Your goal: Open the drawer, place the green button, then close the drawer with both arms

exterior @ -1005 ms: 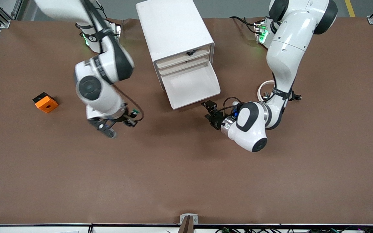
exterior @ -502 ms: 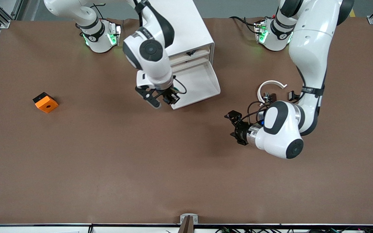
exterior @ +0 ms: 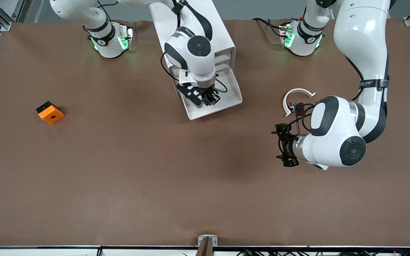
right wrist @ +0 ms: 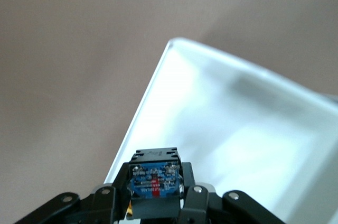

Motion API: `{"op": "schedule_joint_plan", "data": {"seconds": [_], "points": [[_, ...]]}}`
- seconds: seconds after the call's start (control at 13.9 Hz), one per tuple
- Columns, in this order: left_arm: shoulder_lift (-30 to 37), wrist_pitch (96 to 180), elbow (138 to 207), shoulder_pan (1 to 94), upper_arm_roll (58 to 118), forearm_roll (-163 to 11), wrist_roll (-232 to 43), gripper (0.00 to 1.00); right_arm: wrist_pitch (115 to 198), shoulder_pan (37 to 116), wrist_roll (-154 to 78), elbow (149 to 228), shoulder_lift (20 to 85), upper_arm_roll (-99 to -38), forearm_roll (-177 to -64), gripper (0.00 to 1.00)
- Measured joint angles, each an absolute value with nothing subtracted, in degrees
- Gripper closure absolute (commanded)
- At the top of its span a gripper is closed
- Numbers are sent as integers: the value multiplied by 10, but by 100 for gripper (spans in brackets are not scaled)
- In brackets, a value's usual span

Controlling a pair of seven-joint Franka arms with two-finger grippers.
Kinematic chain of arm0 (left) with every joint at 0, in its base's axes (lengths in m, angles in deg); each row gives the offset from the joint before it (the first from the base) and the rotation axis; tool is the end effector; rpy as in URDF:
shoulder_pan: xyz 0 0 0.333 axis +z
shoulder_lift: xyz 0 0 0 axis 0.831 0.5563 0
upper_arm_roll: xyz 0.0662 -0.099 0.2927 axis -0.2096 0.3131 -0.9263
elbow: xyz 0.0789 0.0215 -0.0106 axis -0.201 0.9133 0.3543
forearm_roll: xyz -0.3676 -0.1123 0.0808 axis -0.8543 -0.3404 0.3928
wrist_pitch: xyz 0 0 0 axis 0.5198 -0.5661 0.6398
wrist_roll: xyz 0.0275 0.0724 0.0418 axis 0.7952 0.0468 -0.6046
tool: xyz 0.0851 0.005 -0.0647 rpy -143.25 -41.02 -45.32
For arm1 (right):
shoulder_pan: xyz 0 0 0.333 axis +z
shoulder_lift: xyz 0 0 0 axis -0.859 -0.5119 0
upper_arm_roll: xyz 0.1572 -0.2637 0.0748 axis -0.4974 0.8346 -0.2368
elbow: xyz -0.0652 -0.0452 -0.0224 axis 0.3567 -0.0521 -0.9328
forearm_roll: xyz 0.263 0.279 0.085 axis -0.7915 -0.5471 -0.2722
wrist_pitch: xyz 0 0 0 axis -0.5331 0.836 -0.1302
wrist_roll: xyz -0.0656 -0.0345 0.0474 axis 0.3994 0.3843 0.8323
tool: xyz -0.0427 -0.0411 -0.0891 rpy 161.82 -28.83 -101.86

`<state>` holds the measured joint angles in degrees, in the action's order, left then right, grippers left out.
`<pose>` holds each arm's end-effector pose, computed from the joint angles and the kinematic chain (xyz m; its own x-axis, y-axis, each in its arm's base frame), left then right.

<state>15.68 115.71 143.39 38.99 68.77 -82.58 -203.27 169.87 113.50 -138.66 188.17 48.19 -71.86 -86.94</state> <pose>0.6752 -0.2250 0.3695 -0.2319 0.9652 -0.1209 0.9297 0.1834 -0.3195 0.4069 0.5349 0.3084 0.7075 -0.7058 -0.0358 -0.7067 -0.7065 -0.0376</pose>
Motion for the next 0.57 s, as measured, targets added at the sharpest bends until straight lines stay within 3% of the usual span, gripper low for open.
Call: {"op": "schedule_joint_plan", "data": {"seconds": [0.57], "points": [[126,1148,1453,391,687,-768,-1791,0,1697,1165,-1409,1832,425,-717,-869,100]]}}
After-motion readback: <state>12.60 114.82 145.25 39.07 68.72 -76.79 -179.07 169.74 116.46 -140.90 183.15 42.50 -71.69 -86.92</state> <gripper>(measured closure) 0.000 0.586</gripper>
